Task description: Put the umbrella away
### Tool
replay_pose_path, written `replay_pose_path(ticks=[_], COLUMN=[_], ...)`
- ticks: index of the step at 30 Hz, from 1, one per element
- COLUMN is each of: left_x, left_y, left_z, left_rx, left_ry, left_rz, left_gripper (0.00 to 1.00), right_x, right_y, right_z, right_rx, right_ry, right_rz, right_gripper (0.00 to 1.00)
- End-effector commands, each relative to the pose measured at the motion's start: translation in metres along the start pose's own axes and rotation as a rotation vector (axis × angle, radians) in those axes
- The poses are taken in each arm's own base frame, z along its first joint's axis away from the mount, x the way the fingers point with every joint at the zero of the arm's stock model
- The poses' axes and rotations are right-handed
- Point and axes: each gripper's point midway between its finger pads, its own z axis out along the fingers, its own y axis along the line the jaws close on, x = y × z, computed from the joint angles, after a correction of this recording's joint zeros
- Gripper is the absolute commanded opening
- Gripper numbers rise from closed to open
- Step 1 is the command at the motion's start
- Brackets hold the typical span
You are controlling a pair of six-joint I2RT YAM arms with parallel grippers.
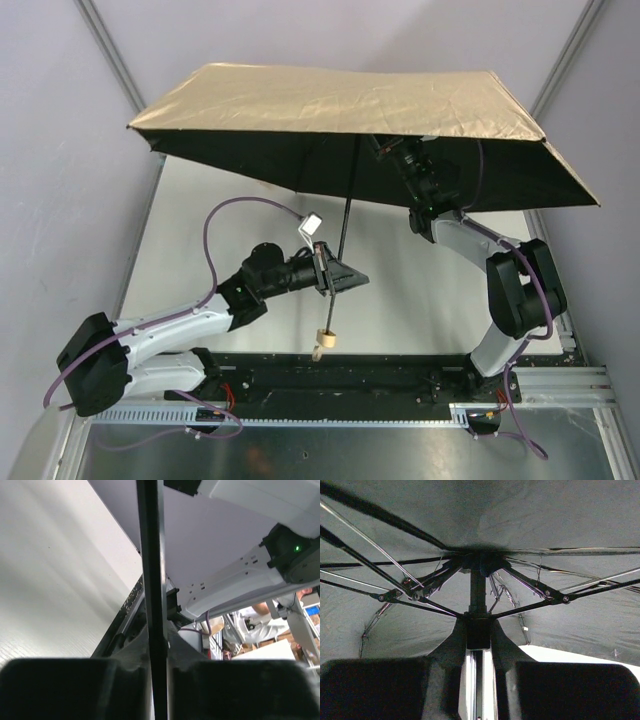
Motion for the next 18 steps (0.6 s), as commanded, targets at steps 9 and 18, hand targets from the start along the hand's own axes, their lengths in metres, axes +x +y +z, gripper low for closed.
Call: replay_pose_path(ticks=[9,18], left_x=[0.042,0.032], left_y=[0.020,0.005], left_z=[-0.016,0.004], left_rx=[0.002,0.036], left_ry=[0.089,0.098], left_rz=[-0.042,0.006], left_gripper=[0.59,0.08], right_x=[-0.017,-0.020], right_y=[0.072,0.076], right_z=[0.004,0.004], right_rx=[-0.109,0.057], right_ry=[-0.018,-0.052], right_rz=[-0.171,-0.416], right_gripper=[0.00,0.00])
